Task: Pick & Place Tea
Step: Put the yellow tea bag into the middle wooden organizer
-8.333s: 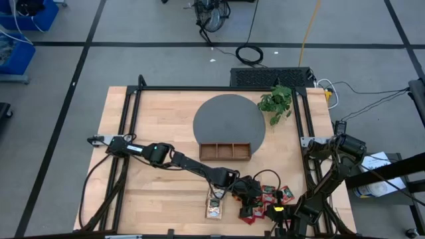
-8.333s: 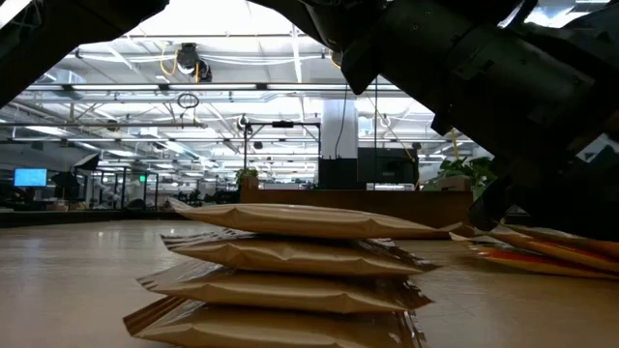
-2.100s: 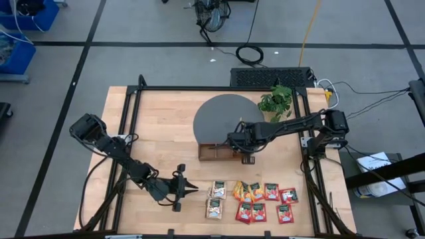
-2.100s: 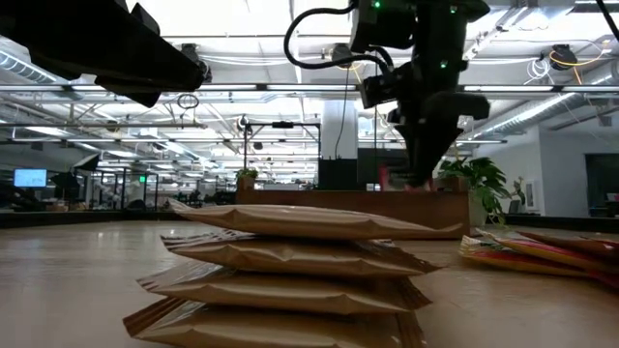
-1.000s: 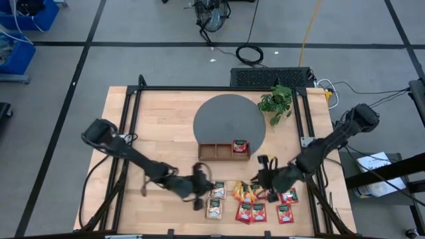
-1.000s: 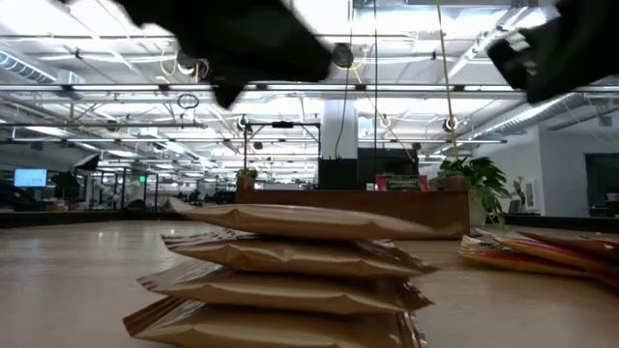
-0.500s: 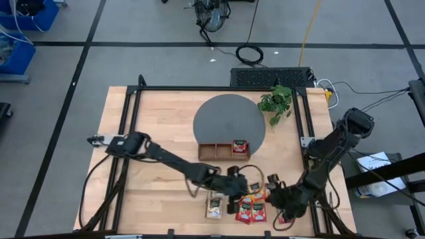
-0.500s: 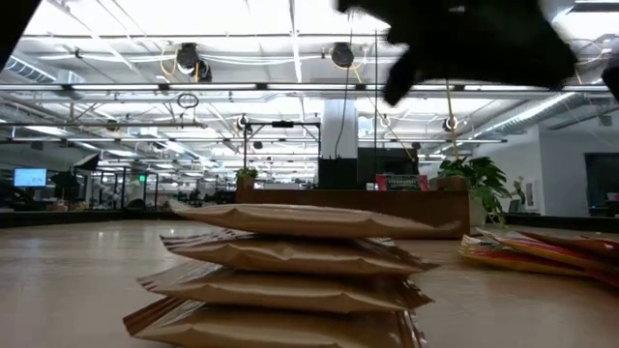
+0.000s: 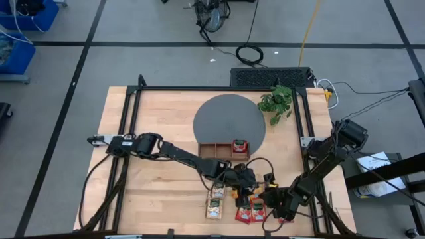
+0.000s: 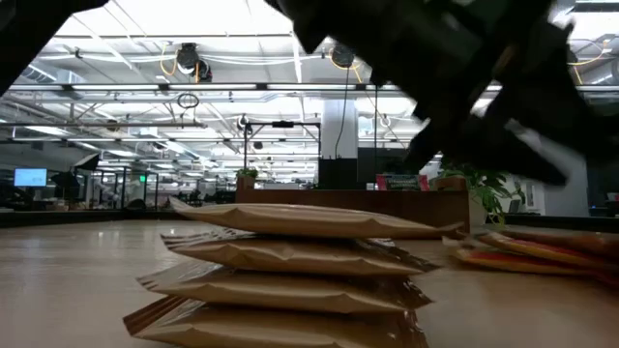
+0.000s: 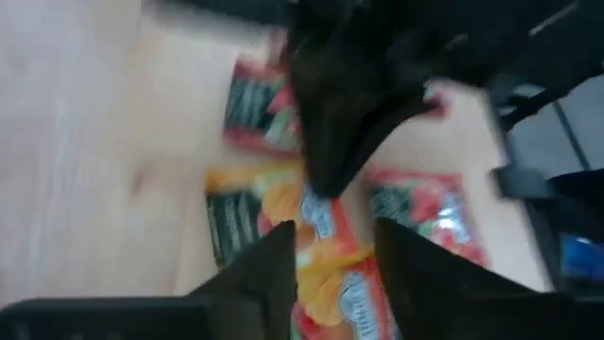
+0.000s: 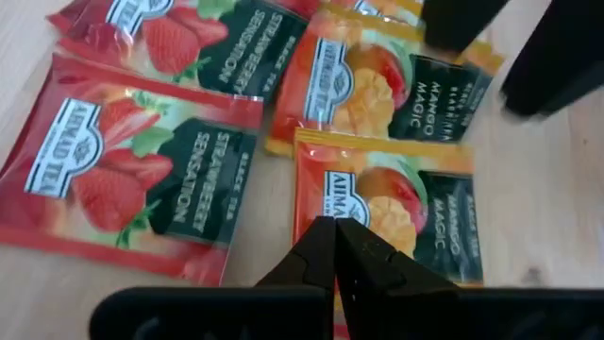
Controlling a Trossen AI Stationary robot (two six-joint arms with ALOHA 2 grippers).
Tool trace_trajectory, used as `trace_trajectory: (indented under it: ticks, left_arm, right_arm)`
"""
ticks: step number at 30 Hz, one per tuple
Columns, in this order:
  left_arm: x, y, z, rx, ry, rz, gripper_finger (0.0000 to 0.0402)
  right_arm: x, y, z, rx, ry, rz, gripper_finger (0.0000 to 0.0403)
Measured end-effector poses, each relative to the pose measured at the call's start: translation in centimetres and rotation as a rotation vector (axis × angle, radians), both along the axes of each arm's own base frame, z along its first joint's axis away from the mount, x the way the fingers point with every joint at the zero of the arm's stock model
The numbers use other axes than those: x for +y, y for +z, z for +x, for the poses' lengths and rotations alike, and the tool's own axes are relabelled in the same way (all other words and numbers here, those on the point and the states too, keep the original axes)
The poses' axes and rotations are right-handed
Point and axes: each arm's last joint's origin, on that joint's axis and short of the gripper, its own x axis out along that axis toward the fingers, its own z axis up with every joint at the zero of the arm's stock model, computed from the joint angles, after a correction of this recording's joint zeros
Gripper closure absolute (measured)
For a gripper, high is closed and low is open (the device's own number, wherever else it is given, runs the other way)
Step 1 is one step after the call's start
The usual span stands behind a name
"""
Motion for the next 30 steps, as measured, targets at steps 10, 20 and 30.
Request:
trace_trajectory:
  ticks: [10, 20, 30]
  left_arm:
    - [1.8, -2.0, 0.5, 0.079, 0.056, -0.054, 0.0198]
    - [2.7, -1.9, 0.6, 0.091, 0.09, -0.062, 0.0197]
    - [2.7, -2.8, 0.6, 0.119, 0.103, -0.065, 0.0197]
  right_arm:
    - [-0.1, -0.8, 0.2, 0.021, -0.009, -0.027, 0.0403]
    - [1.1, 1.4, -0.2, -0.076, 0.079, -0.051, 0.0403]
    - [1.0, 1.1, -0.5, -0.046, 0.055, -0.007, 0.0403]
